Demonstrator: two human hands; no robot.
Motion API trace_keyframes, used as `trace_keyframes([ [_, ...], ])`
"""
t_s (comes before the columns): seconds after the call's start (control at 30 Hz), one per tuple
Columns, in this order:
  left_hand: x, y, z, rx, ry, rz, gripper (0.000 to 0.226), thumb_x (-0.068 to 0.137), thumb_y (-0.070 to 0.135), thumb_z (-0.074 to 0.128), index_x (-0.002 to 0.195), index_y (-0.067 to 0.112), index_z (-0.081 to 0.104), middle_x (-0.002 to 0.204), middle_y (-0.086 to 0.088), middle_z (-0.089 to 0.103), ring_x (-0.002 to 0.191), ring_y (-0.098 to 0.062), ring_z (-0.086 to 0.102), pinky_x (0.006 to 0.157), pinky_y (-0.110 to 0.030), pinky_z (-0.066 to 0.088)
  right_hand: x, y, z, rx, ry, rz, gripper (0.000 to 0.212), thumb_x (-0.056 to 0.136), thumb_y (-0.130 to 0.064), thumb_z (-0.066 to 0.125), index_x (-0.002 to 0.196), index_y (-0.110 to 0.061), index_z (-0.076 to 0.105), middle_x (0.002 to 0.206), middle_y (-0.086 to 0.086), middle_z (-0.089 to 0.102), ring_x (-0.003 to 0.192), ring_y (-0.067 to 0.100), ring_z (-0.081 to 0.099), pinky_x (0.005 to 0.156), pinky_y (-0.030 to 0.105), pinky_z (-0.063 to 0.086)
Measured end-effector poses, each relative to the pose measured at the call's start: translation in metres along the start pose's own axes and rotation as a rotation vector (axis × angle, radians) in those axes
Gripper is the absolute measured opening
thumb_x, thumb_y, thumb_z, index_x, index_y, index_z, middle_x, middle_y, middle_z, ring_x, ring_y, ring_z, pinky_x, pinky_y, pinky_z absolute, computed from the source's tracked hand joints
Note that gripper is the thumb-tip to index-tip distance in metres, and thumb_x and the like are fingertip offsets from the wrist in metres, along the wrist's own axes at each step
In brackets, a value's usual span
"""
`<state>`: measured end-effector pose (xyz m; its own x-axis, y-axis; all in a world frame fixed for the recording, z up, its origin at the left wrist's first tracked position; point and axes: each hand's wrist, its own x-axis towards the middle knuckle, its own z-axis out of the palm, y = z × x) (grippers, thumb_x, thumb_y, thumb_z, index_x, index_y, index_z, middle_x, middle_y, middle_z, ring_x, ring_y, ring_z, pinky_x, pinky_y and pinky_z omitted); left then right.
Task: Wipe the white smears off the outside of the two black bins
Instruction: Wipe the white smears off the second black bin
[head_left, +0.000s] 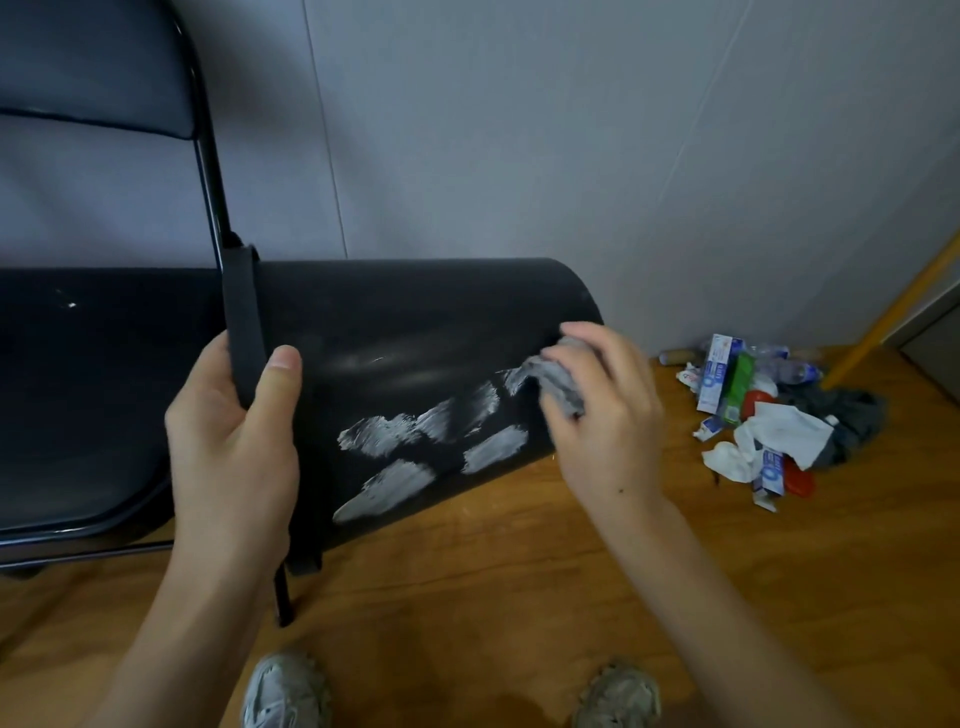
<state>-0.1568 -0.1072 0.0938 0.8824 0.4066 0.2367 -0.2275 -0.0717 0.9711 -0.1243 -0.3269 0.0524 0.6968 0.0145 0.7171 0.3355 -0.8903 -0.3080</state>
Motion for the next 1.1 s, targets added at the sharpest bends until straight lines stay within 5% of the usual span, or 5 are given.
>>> trace_keyframes([
  [0.2, -0.004, 0.004, 0.005, -0.033, -0.038, -0.027, 0.018, 0.099, 0.02, 0.049, 0.101, 0.032, 0.062, 0.095, 0.005, 0.07, 0.094, -0.016, 0.067, 0.084, -0.041, 0.055, -0.005, -0.029, 0.009, 0.059, -0.006, -0.186, 0.029, 0.078, -0.021, 0.072, 0.103, -0.006, 0.071, 0.118, 0.014, 0.064, 0.113, 0.025, 0.055, 0.084, 0.025, 0.052],
  [0.53, 0.002, 0.005, -0.006, 0.007, 0.0, -0.026, 0.025, 0.098, 0.031, 0.05, 0.088, 0.049, 0.064, 0.101, -0.008, 0.066, 0.096, -0.03, 0.065, 0.082, -0.058, 0.053, 0.004, 0.014, -0.001, -0.014, 0.037, 0.067, 0.037, 0.088, -0.031, 0.051, 0.107, -0.005, 0.07, 0.119, 0.013, 0.062, 0.107, 0.027, 0.06, 0.083, 0.026, 0.052],
  [0.8, -0.001, 0.004, -0.001, -0.017, -0.019, -0.048, 0.02, 0.098, 0.022, 0.05, 0.095, 0.035, 0.065, 0.098, -0.003, 0.069, 0.095, -0.023, 0.067, 0.087, -0.053, 0.053, -0.006, -0.019, 0.012, 0.046, 0.009, -0.308, 0.028, 0.084, -0.024, 0.064, 0.106, -0.006, 0.069, 0.121, 0.015, 0.061, 0.118, 0.025, 0.05, 0.091, 0.027, 0.049],
  [1.0, 0.007, 0.004, -0.011, -0.026, 0.024, -0.071, 0.027, 0.098, 0.028, 0.051, 0.087, 0.046, 0.068, 0.099, -0.006, 0.07, 0.093, -0.029, 0.068, 0.082, -0.058, 0.054, 0.006, 0.026, 0.0, 0.005, 0.04, 0.034, 0.037, 0.088, -0.031, 0.052, 0.11, -0.006, 0.068, 0.122, 0.014, 0.06, 0.111, 0.022, 0.054, 0.086, 0.011, 0.04],
  [1.1, 0.008, 0.002, -0.01, -0.036, 0.03, -0.07, 0.027, 0.097, 0.027, 0.051, 0.088, 0.046, 0.068, 0.099, -0.005, 0.07, 0.094, -0.029, 0.068, 0.084, -0.057, 0.053, 0.0, 0.019, 0.003, 0.011, 0.094, 0.035, 0.034, 0.089, -0.029, 0.055, 0.109, -0.005, 0.068, 0.122, 0.015, 0.06, 0.111, 0.024, 0.055, 0.088, 0.012, 0.042],
])
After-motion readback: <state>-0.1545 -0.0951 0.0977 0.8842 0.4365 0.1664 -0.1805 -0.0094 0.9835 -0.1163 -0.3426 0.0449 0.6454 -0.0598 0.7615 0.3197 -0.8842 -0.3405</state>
